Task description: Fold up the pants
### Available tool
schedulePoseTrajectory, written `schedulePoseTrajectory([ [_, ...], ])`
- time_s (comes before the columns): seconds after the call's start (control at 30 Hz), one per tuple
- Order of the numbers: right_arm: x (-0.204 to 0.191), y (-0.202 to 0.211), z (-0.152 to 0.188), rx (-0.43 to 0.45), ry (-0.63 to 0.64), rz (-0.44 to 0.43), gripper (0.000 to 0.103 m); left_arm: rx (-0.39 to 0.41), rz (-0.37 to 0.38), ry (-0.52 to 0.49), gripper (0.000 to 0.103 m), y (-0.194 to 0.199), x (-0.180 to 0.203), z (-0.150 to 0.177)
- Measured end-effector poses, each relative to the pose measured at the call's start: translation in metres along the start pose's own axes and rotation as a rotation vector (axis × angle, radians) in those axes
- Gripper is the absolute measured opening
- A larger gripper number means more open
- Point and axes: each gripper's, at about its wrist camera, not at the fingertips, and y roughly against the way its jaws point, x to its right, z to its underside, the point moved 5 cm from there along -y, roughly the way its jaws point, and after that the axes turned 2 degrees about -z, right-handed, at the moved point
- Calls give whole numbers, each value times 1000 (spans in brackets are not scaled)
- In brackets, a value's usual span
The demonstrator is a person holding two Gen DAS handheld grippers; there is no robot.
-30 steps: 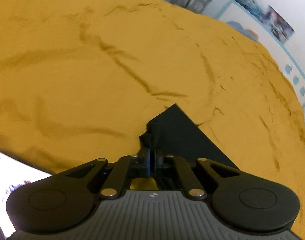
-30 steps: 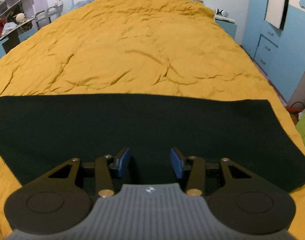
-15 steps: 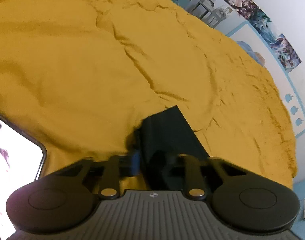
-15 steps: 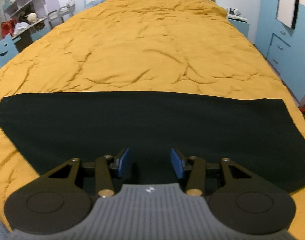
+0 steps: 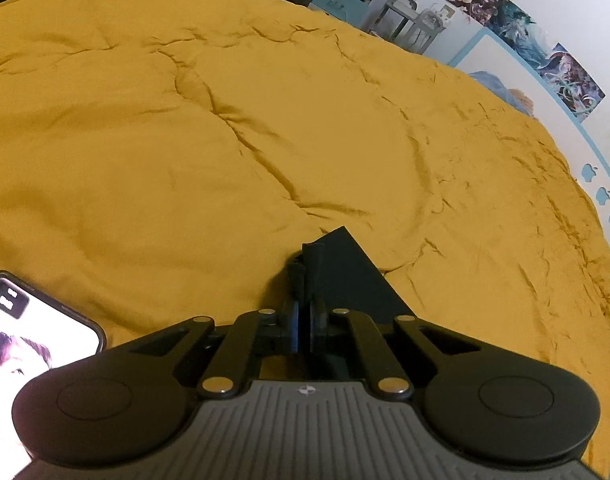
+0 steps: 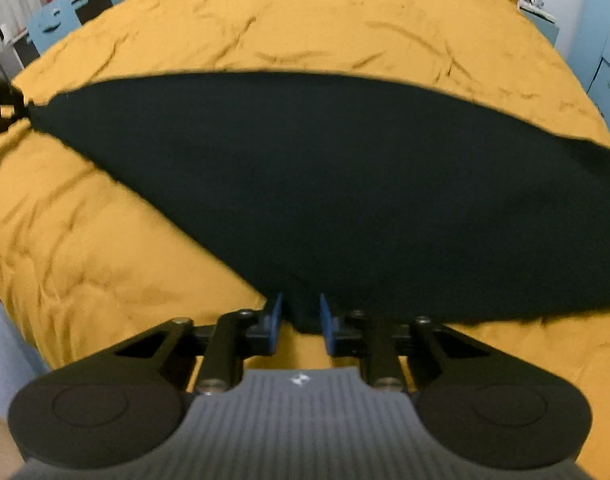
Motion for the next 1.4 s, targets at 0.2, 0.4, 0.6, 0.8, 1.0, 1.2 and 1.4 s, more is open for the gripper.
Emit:
schedulePoseTrajectory([
  [0.2, 1, 4, 0, -2, -11, -25, 15, 63, 52, -5, 4, 24, 15, -5],
  [0.4, 25, 43, -30, 133, -87, -61, 51, 193, 144, -206, 4, 86, 88, -4],
  [0.6, 49, 51, -48, 190, -104, -27, 63, 292, 168, -479, 4, 146, 186, 44],
  [0.8, 62, 53, -58, 223, -141, -68, 65, 354, 192, -758, 4, 175, 270, 135],
  [1.0, 70, 56, -55, 251, -172, -115, 65, 283, 262, -1067, 4, 161, 314, 265],
  [1.2, 72, 54, -42, 244, -207, -156, 66, 71, 312, -1285, 4, 128, 294, 370],
  [1.4, 63, 44, -32, 217, -215, -195, 66, -182, 393, -1187, 22, 107, 276, 373],
])
